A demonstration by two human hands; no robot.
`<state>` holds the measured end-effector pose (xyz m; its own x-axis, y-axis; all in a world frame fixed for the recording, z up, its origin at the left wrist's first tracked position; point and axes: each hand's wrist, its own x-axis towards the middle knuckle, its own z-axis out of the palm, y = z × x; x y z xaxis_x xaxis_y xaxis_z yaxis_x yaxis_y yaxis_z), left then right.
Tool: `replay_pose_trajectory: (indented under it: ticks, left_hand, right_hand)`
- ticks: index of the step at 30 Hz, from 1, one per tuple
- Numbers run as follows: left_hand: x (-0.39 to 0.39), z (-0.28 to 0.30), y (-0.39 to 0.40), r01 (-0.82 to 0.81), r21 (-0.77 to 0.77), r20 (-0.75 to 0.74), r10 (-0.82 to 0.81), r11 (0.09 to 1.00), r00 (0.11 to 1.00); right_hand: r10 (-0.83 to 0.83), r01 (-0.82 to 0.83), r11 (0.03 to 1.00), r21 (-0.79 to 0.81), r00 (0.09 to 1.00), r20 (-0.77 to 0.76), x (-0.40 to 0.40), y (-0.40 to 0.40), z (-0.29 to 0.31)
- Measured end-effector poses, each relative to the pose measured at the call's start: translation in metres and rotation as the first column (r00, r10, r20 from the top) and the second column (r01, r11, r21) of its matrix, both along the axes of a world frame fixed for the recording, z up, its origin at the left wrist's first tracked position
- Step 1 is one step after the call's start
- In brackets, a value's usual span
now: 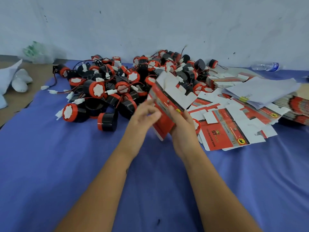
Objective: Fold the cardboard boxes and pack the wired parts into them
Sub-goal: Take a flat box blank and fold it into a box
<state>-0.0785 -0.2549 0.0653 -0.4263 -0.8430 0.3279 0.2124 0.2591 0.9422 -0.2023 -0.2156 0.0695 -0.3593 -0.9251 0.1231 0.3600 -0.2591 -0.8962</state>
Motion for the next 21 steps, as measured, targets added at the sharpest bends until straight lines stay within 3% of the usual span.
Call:
replay_pose_trajectory:
  ticks: [3, 6, 12, 15, 21]
  left_hand:
    - [0.003, 0.004, -0.005, -0.097, 0.042, -0.124, 0.102, 0.994, 0.987]
    - [0.010, 0.009, -0.011, -0.135, -0.005, -0.174, 0.132, 0.991, 0.976]
    - [0.019, 0.015, -0.008, -0.279, -0.135, -0.128, 0.262, 0.951, 0.956]
    - [0.014, 0.014, -0.006, -0.272, -0.025, -0.222, 0.260, 0.962, 0.940]
    - [0.019, 0.014, -0.012, -0.363, 0.115, -0.312, 0.381, 0.925, 0.870]
  right_hand:
    - [0.076, -0.075, 0.996, -0.045, 0.997, 0.030, -0.004, 0.006, -0.001]
    - [0.139, -0.145, 0.988, -0.061, 0.986, -0.086, 0.002, 0.011, -0.001]
    - [-0.114, 0.089, 0.992, -0.086, 0.933, -0.341, 0.018, 0.011, -0.003]
    - [-0.112, 0.076, 0.992, -0.099, 0.893, -0.436, 0.021, 0.010, -0.006]
    - [-0.034, 0.016, 0.999, -0.046, 0.899, -0.437, 0.021, 0.008, -0.010]
